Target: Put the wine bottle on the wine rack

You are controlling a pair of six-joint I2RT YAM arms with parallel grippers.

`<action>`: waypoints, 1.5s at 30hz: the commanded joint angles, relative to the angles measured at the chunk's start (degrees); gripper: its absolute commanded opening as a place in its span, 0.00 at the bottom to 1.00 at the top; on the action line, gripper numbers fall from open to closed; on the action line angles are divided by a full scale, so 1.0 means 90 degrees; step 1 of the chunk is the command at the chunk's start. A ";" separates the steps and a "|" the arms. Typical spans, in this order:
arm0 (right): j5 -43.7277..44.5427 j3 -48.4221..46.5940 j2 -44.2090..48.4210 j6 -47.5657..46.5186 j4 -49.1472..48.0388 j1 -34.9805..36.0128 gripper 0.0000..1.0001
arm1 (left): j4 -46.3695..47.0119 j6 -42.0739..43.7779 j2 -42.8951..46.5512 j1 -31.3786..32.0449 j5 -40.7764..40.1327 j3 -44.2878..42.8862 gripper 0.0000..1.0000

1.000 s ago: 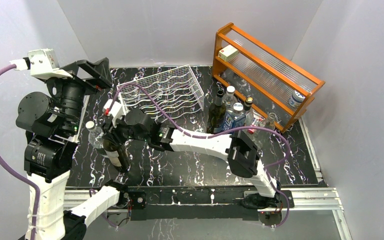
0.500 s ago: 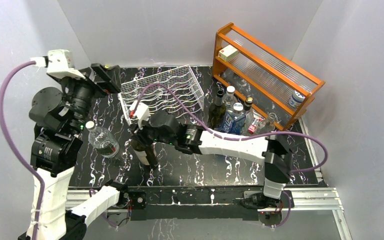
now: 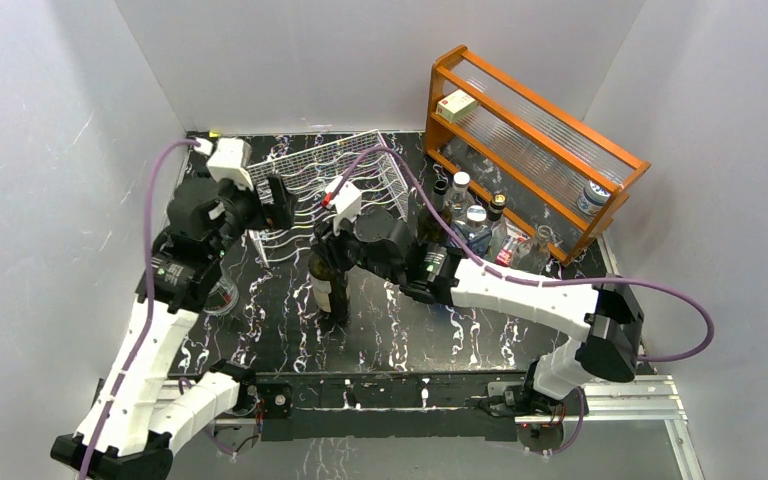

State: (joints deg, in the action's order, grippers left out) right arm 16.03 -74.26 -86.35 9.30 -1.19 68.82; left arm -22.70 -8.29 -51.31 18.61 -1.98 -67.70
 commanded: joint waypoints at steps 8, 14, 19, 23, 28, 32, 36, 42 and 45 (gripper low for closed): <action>0.0319 -0.0048 0.0982 0.1071 -0.0602 -0.0581 0.07 | 0.0858 0.1063 0.0915 0.0020 0.2285 0.1764 0.98; 0.0087 -0.0223 0.1132 0.1579 -0.0209 -0.0980 0.06 | 0.0390 0.2180 0.1139 0.0021 0.4561 0.2004 0.98; -0.0003 -0.0236 0.1270 0.1852 -0.0183 -0.1097 0.06 | 0.0597 0.2025 0.1308 0.0017 0.5025 0.2263 0.98; -0.0265 -0.0270 0.1339 0.1897 -0.0201 -0.1168 0.06 | 0.1132 0.1438 0.1024 0.0027 0.5334 0.2555 0.98; -0.0670 -0.0362 0.1443 0.1854 -0.0145 -0.1210 0.06 | 0.1270 0.1174 0.0433 0.0022 0.5428 0.2722 0.98; -0.0925 -0.0423 0.1543 0.1789 -0.0093 -0.1222 0.06 | 0.1469 0.1058 0.0014 0.0015 0.5986 0.2647 0.98; -0.1043 -0.0434 0.1619 0.1874 -0.0147 -0.1235 0.05 | 0.2075 0.0817 -0.0067 0.0013 0.6650 0.2920 0.98; -0.1281 -0.0507 0.1699 0.2194 -0.0292 -0.1264 0.04 | 0.2517 0.0690 -0.0323 0.0023 0.7409 0.3093 0.98; -0.1345 -0.0561 0.1763 0.2157 -0.0322 -0.1280 0.05 | 0.3094 0.0404 -0.0370 0.0020 0.7472 0.3252 0.98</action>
State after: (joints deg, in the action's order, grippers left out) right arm 5.85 -73.71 -74.76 25.63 6.98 57.74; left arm -2.52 -1.87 -54.46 18.61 59.53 -39.99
